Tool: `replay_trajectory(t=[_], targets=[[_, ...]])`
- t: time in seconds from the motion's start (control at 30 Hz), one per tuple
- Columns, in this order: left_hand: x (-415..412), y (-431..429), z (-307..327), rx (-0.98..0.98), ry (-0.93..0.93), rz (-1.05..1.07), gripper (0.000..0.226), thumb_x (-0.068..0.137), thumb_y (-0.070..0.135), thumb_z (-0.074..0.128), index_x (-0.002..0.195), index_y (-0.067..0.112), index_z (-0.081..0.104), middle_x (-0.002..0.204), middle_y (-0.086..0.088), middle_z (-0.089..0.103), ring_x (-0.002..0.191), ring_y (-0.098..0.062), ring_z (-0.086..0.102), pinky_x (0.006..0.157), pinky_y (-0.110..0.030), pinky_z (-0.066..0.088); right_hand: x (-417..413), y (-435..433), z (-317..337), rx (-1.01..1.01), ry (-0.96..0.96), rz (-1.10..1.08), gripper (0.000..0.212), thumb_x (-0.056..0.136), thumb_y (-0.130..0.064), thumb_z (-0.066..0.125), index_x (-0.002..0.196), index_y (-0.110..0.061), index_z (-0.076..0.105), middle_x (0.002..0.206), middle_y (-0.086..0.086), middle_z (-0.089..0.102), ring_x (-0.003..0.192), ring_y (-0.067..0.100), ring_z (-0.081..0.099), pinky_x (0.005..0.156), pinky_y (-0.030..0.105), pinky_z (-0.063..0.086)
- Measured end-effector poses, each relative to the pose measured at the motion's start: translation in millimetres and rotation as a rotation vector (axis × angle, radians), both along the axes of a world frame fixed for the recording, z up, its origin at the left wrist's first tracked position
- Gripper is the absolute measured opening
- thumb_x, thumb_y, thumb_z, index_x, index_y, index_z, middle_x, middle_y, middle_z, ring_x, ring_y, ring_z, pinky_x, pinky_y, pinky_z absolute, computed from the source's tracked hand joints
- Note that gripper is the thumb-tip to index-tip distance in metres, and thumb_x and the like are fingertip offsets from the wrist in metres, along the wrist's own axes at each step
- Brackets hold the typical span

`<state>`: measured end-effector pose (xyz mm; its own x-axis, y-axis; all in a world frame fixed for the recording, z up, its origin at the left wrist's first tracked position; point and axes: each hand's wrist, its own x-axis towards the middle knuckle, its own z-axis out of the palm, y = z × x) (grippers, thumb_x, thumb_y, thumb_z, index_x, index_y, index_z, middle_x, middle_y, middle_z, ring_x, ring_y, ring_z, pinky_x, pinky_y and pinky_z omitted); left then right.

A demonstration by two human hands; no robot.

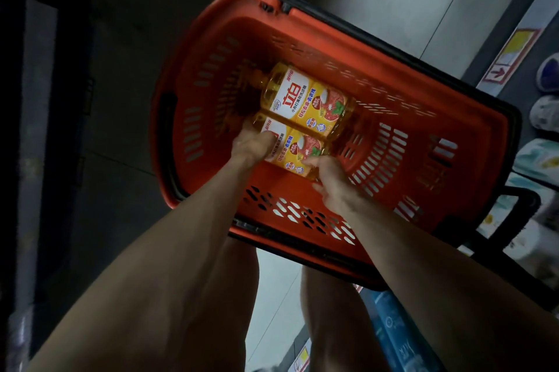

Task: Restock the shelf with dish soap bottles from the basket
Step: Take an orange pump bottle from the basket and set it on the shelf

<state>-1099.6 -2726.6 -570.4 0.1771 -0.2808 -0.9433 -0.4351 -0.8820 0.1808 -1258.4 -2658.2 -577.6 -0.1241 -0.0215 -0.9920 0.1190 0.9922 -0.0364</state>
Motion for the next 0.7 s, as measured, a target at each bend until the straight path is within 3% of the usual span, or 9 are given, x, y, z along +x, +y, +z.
replay_trajectory(t=[0.1, 0.2, 0.3, 0.43, 0.53, 0.63, 0.7], targets=[[-2.6, 1.6, 0.9, -0.013, -0.010, 0.027, 0.048, 0.101, 0.024, 0.063, 0.147, 0.023, 0.047, 0.128, -0.004, 0.070, 0.119, -0.029, 0.069, 0.106, -0.044, 0.055, 0.0, 0.0, 4.5, -0.018, -0.036, -0.061, 0.056, 0.089, -0.009, 0.072, 0.143, -0.009, 0.056, 0.147, 0.012, 0.056, 0.122, 0.022, 0.053, 0.118, 0.049, 0.043], [-7.7, 5.6, 4.7, -0.019, -0.003, -0.004, 0.053, 0.101, 0.023, 0.062, 0.150, 0.024, 0.042, 0.130, -0.007, 0.070, 0.116, -0.028, 0.069, 0.095, -0.037, 0.055, -2.3, 3.3, 11.9, -0.020, -0.052, -0.074, 0.064, 0.087, -0.009, 0.073, 0.147, -0.009, 0.051, 0.148, 0.011, 0.055, 0.123, 0.021, 0.052, 0.119, 0.050, 0.043], [-11.6, 11.5, 15.3, -0.032, 0.002, -0.010, 0.060, 0.100, 0.025, 0.062, 0.155, 0.028, 0.038, 0.126, -0.008, 0.070, 0.113, -0.028, 0.069, 0.097, -0.039, 0.057, -7.8, 8.9, 23.3, -0.016, -0.065, -0.120, 0.067, 0.087, -0.011, 0.075, 0.149, -0.012, 0.049, 0.141, 0.008, 0.058, 0.128, 0.024, 0.056, 0.120, 0.049, 0.041], [-12.6, 18.6, 42.6, -0.039, 0.026, -0.014, 0.070, 0.098, 0.026, 0.061, 0.162, 0.034, 0.033, 0.127, -0.004, 0.068, 0.111, -0.023, 0.065, 0.087, -0.031, 0.048, -14.3, 17.4, 52.3, -0.022, -0.069, -0.156, 0.062, 0.087, -0.012, 0.075, 0.145, -0.012, 0.052, 0.126, 0.005, 0.066, 0.111, 0.015, 0.063, 0.117, 0.044, 0.042], [-12.8, 21.1, 72.7, -0.039, 0.041, -0.026, 0.081, 0.091, 0.037, 0.060, 0.165, 0.038, 0.028, 0.131, -0.003, 0.069, 0.105, -0.018, 0.066, 0.077, -0.024, 0.048, -15.8, 23.1, 80.3, -0.031, -0.041, -0.144, 0.063, 0.086, -0.013, 0.076, 0.143, -0.012, 0.052, 0.126, 0.005, 0.063, 0.107, 0.013, 0.063, 0.105, 0.037, 0.047], [-10.4, 19.8, 106.5, -0.047, 0.042, -0.016, 0.084, 0.086, 0.038, 0.060, 0.164, 0.041, 0.030, 0.125, -0.002, 0.070, 0.102, -0.018, 0.066, 0.080, -0.027, 0.052, -13.4, 27.8, 113.5, -0.045, -0.004, -0.148, 0.062, 0.085, -0.014, 0.079, 0.139, -0.016, 0.049, 0.117, 0.000, 0.067, 0.099, 0.010, 0.065, 0.077, 0.027, 0.049], [-7.8, 18.5, 133.6, -0.067, 0.041, -0.032, 0.083, 0.084, 0.041, 0.058, 0.162, 0.043, 0.030, 0.118, 0.001, 0.069, 0.099, -0.018, 0.066, 0.074, -0.025, 0.051, -10.6, 31.1, 138.3, -0.071, 0.035, -0.112, 0.066, 0.084, -0.018, 0.081, 0.138, -0.022, 0.044, 0.112, -0.005, 0.064, 0.096, 0.008, 0.064, 0.072, 0.026, 0.047]])
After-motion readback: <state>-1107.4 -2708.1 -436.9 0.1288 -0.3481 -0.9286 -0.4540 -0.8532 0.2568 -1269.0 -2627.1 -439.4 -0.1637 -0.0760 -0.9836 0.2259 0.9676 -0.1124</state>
